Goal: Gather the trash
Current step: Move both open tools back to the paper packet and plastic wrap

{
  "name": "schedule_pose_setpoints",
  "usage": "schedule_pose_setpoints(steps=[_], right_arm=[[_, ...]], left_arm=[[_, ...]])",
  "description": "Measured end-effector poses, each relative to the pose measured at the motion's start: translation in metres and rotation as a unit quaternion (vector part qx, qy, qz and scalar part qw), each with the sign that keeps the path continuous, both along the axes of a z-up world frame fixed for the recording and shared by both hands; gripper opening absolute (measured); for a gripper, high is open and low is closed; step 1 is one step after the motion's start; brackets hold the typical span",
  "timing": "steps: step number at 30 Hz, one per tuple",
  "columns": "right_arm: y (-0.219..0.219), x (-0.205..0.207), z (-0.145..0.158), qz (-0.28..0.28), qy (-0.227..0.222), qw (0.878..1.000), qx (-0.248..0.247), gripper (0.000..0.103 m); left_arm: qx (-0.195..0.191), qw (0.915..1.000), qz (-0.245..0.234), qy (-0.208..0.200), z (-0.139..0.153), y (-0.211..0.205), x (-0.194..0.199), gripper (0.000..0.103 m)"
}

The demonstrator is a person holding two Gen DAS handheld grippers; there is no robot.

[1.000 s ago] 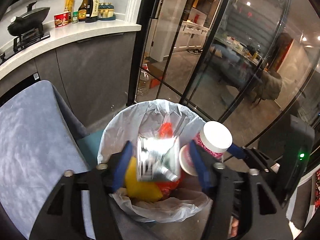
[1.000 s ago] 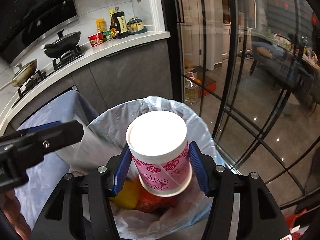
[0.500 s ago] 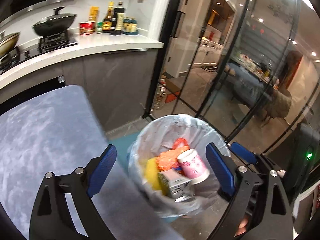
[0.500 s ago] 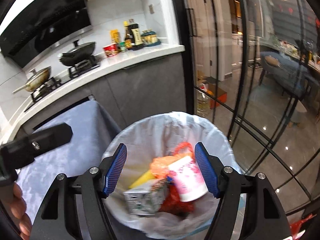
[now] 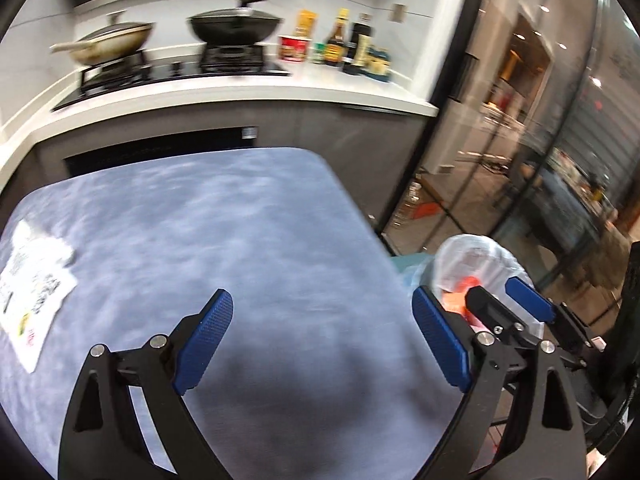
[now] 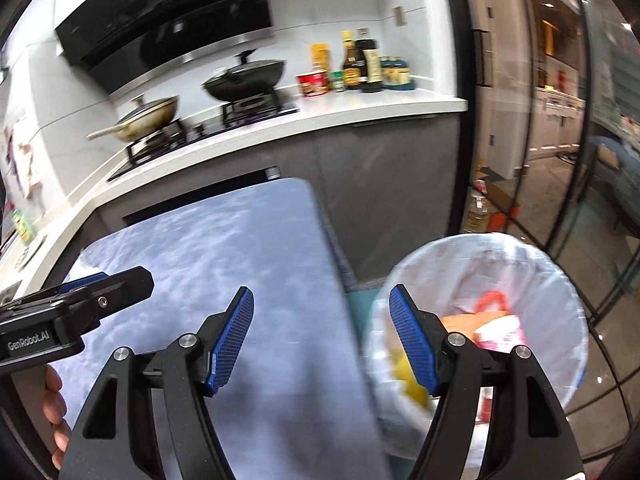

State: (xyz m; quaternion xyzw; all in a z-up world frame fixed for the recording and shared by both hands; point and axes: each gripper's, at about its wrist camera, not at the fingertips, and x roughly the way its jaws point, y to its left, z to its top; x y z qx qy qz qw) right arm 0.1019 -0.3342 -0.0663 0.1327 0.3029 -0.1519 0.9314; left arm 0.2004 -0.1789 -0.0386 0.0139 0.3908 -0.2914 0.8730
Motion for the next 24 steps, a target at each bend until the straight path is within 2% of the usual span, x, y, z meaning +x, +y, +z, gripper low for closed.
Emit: schedule_pose_setpoints(steps=[8, 13, 17, 24], right_arm=[[0.074, 0.045, 0.000, 0.073, 0.011, 0.997, -0.010, 0.068], [0.122, 0.078, -0.003, 0.117, 0.019, 0.993, -0.016, 0.068], [0.168, 0.107, -0.009, 0.158, 0.027, 0.987, -0.019, 0.068], [0.243, 0.156, -0.025, 0.222, 0.039, 0.974, -0.027, 0.068]], left_arm=[[0.002, 0.9969, 0.078, 0.015, -0.010, 0.084, 0.027, 0.087], [0.012, 0.9918, 0.126, 0.020, -0.020, 0.141, 0.040, 0.087], [0.017, 0.9860, 0.163, 0.031, -0.029, 0.183, 0.051, 0.087], [0.030, 0.9700, 0.237, 0.047, -0.048, 0.267, 0.069, 0.089]])
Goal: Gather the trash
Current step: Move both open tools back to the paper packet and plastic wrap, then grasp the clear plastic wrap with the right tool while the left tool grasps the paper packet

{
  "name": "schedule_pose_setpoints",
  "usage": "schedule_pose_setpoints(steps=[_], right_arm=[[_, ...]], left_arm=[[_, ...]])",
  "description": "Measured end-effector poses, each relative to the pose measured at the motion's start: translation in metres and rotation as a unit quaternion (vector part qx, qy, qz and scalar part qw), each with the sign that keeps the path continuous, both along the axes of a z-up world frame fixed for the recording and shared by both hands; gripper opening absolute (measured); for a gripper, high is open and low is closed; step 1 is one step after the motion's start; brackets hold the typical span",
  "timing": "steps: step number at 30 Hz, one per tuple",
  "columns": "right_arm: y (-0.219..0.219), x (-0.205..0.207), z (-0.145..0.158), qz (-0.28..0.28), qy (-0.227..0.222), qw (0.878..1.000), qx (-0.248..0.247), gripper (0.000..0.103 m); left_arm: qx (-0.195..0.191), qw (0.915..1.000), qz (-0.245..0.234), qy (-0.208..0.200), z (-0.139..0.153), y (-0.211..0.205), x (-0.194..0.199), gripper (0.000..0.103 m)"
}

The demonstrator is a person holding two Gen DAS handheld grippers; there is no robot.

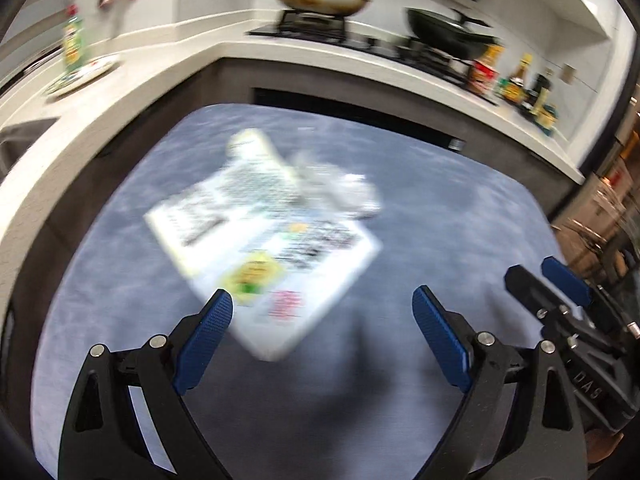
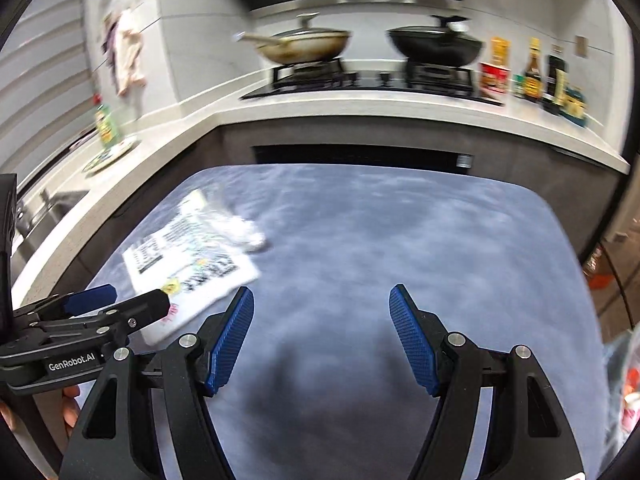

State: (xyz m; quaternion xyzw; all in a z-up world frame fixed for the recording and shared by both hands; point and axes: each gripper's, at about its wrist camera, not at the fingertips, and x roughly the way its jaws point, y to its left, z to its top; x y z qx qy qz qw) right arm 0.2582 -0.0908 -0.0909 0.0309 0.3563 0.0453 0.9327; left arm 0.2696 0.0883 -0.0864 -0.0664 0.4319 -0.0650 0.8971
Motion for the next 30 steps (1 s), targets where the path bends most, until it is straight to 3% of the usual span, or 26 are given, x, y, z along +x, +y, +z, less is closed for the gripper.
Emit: schedule_pose_setpoints(steps=[5, 8, 16, 21, 26, 30], right_arm=[[0.040, 0.037, -0.010, 0.034, 0.011, 0.999, -0.004, 0.068], [0.056, 0.061, -0.015, 0.050, 0.021, 0.999, 0.000, 0.068], [0.087, 0.107, -0.029, 0.072, 0.036, 0.997, -0.010, 0.066], [0.093, 0.123, -0.040, 0.076, 0.053, 0.996, -0.016, 0.046], [0.088, 0.127, -0.052, 0.073, 0.071, 0.995, -0.015, 0.017], [0.079, 0.121, -0.051, 0.066, 0.069, 0.995, -0.006, 0.007]], left_arm=[[-0.003, 0.9988, 0.049, 0.007, -0.012, 0.053, 0.013, 0.093], [-0.025, 0.9976, 0.062, 0.017, -0.021, 0.075, 0.022, 0.094], [-0.032, 0.9959, 0.081, 0.026, -0.034, 0.097, 0.035, 0.094], [-0.035, 0.9952, 0.086, 0.033, -0.044, 0.101, 0.046, 0.094], [-0.039, 0.9950, 0.086, 0.033, -0.051, 0.099, 0.057, 0.094], [-0.038, 0.9950, 0.087, 0.031, -0.055, 0.096, 0.066, 0.094]])
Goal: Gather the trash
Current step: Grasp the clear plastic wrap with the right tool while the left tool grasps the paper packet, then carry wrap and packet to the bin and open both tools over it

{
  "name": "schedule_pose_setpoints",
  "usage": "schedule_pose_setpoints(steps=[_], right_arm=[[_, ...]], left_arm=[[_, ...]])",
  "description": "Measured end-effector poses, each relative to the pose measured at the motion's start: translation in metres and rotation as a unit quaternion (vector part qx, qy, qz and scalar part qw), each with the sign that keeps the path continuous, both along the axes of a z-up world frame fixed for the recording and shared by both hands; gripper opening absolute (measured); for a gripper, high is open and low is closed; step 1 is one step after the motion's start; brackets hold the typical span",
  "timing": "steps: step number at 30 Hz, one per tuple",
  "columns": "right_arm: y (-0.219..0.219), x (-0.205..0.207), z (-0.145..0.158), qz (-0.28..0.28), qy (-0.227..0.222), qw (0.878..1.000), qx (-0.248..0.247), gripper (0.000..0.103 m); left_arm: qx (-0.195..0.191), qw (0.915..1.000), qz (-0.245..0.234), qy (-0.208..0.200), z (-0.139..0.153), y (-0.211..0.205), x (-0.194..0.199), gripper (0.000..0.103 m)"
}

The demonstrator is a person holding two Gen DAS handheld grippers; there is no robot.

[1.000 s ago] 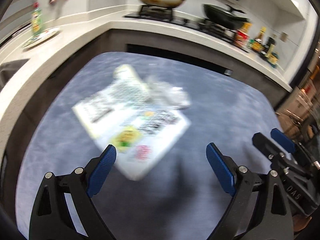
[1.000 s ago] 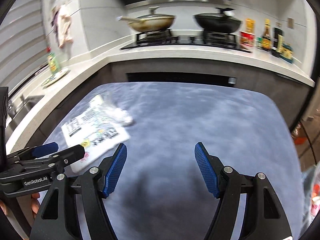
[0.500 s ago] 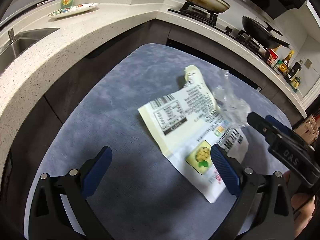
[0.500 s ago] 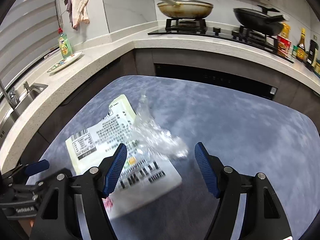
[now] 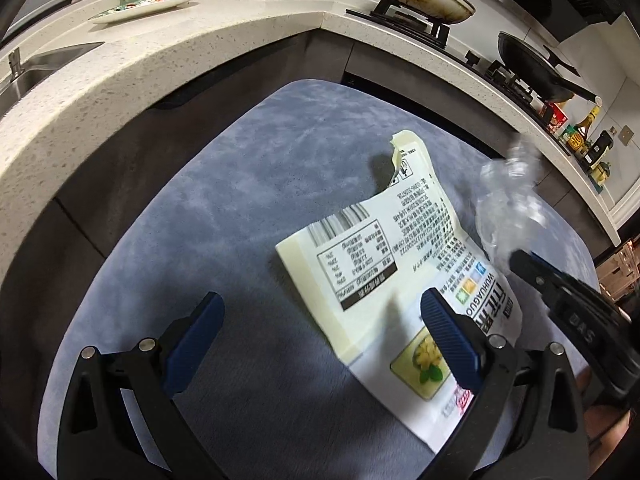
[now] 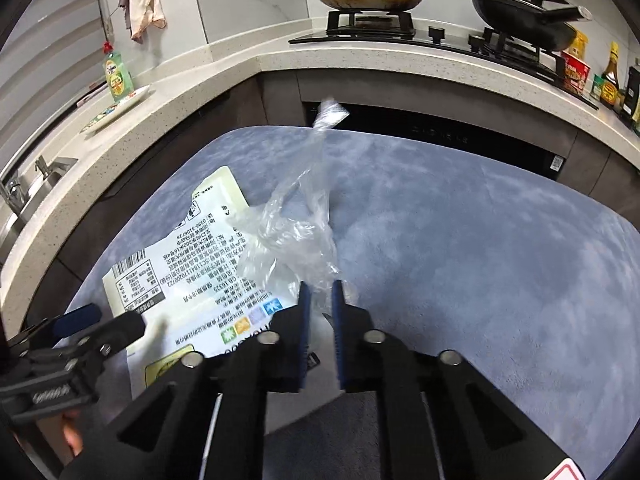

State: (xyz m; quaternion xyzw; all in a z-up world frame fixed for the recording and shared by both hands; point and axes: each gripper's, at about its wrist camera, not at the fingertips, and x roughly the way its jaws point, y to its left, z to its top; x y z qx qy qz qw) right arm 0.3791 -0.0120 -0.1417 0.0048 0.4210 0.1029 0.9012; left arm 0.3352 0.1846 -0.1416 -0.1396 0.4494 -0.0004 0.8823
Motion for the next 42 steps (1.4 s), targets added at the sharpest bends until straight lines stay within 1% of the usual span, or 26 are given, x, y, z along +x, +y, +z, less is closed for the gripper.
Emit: schedule_pose_setpoints(steps=[2, 4, 5, 6, 7, 8, 10, 11, 13, 14, 15, 18, 22, 30, 35, 42], right_arm=[[-0.007, -0.008, 0.004, -0.004, -0.006, 1.000, 0.004, 0.005], [-0.014, -0.014, 0.007, -0.008, -0.009, 1.000, 0.011, 0.005], [-0.020, -0.019, 0.009, -0.012, -0.011, 1.000, 0.015, 0.005], [-0.025, -0.024, 0.011, -0.016, -0.014, 1.000, 0.018, 0.005], [-0.029, -0.027, 0.013, -0.018, -0.014, 1.000, 0.021, 0.005], [-0.035, -0.033, 0.015, -0.021, -0.015, 0.999, 0.025, 0.005], [-0.043, -0.042, 0.018, -0.026, -0.018, 0.999, 0.028, 0.004], [-0.049, -0.049, 0.020, -0.030, -0.019, 0.999, 0.031, 0.004], [-0.057, -0.057, 0.022, -0.035, -0.020, 0.999, 0.034, 0.004], [-0.064, -0.064, 0.023, -0.041, -0.021, 0.998, 0.036, 0.005], [-0.068, -0.069, 0.024, -0.045, -0.021, 0.998, 0.038, 0.004], [-0.083, -0.086, 0.028, -0.060, -0.027, 0.997, 0.039, 0.004], [-0.105, -0.110, 0.035, -0.080, -0.032, 0.995, 0.047, 0.004], [-0.151, -0.162, 0.052, -0.119, -0.050, 0.990, 0.059, 0.004], [-0.179, -0.194, 0.064, -0.143, -0.061, 0.986, 0.066, 0.004], [-0.219, -0.241, 0.084, -0.179, -0.084, 0.978, 0.067, 0.004]], left_arm=[[0.000, 1.0000, 0.000, -0.006, 0.000, -0.003, 0.003, 0.092], [0.001, 1.0000, -0.004, -0.008, 0.000, -0.006, 0.005, 0.081], [0.000, 0.9999, -0.008, -0.008, 0.000, -0.007, 0.005, 0.078], [0.002, 0.9999, -0.011, -0.009, 0.001, -0.010, 0.006, 0.069], [0.003, 0.9998, -0.016, -0.009, 0.002, -0.013, 0.006, 0.062], [0.002, 0.9997, -0.022, -0.010, 0.002, -0.015, 0.006, 0.059], [0.003, 0.9994, -0.032, -0.013, 0.005, -0.021, 0.005, 0.044], [0.004, 0.9992, -0.037, -0.013, 0.006, -0.023, 0.004, 0.041], [0.006, 0.9987, -0.048, -0.015, 0.009, -0.031, 0.002, 0.028], [0.006, 0.9984, -0.053, -0.017, 0.012, -0.034, 0.001, 0.025], [0.007, 0.9982, -0.056, -0.019, 0.014, -0.037, -0.001, 0.019], [0.008, 0.9969, -0.070, -0.033, 0.025, -0.050, -0.011, 0.013], [0.001, 0.9945, -0.093, -0.048, 0.042, -0.068, -0.028, 0.008], [-0.009, 0.9866, -0.138, -0.086, 0.083, -0.106, -0.071, 0.002], [-0.008, 0.9791, -0.168, -0.114, 0.112, -0.127, -0.100, 0.001], [0.002, 0.9644, -0.219, -0.148, 0.150, -0.161, -0.141, 0.000]])
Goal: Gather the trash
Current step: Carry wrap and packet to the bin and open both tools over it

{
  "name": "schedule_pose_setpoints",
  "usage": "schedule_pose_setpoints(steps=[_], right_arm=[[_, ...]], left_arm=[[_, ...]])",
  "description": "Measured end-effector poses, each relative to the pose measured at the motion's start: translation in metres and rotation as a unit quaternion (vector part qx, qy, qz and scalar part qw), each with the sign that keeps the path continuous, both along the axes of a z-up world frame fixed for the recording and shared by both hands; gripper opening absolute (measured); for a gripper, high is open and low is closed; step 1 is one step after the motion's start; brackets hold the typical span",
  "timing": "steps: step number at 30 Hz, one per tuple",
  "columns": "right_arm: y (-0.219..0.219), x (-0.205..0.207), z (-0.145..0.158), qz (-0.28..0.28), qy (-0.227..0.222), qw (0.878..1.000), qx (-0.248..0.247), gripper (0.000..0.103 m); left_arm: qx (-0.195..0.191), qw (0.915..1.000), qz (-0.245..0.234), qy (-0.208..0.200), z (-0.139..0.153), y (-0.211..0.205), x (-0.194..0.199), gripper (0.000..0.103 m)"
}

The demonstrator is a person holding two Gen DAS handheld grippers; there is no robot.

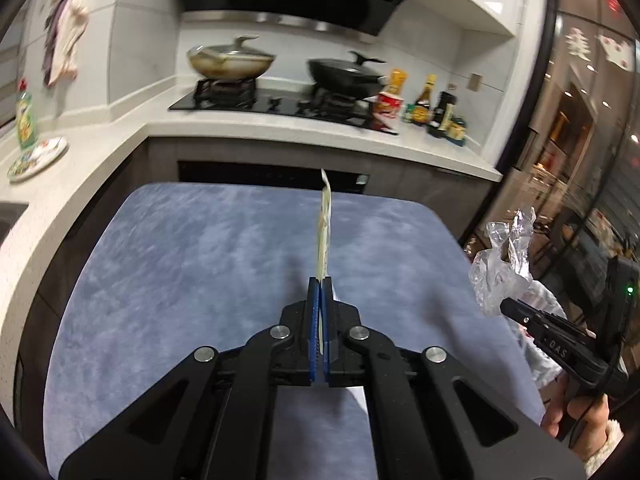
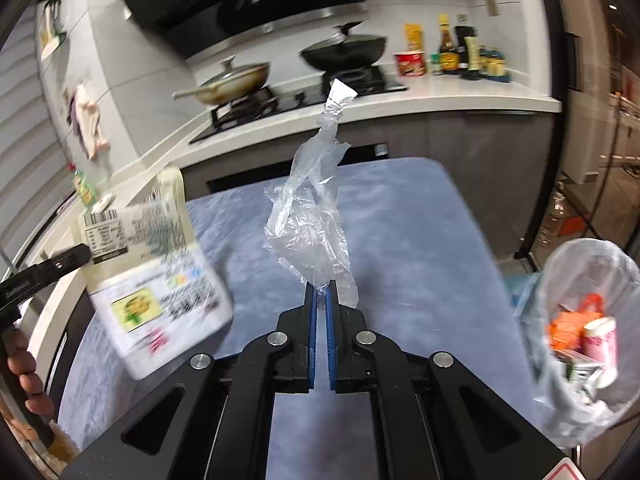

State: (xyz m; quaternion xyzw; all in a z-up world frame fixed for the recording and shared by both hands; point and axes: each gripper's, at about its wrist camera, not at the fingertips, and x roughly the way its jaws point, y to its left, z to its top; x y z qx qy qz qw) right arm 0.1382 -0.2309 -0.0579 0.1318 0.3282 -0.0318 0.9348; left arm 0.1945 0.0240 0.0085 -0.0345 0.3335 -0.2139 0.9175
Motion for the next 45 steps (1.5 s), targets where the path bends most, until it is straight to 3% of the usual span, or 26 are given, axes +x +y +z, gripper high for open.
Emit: schedule_pose_setpoints(steps=[13, 19, 26, 35, 42, 45], right_arm=[[-0.113, -0.087, 0.017, -0.126, -0.018, 0.992, -0.002, 0.004], [-0.162, -0.109, 0.013, -0.175, -0.002, 0.984, -0.015, 0.004], [-0.221, -0.122, -0.013, -0.225, 0.030, 0.974, 0.000, 0.004], [-0.258, -0.125, -0.060, -0.246, 0.075, 0.966, 0.012, 0.005], [-0.271, -0.126, -0.080, -0.249, 0.096, 0.964, 0.019, 0.009], [-0.270, -0.127, -0.083, -0.245, 0.100, 0.964, 0.016, 0.023]], left_arm=[[-0.013, 0.9911, -0.130, -0.028, 0.040, -0.116, -0.041, 0.000], [-0.023, 0.9808, -0.190, -0.038, 0.051, -0.185, -0.055, 0.000], [-0.039, 0.9658, -0.254, -0.032, 0.053, -0.272, -0.066, 0.000], [-0.023, 0.9549, -0.296, 0.017, -0.004, -0.376, -0.068, 0.000], [0.019, 0.9496, -0.311, 0.039, -0.056, -0.417, -0.073, 0.000], [0.041, 0.9499, -0.308, 0.035, -0.071, -0.422, -0.074, 0.002]])
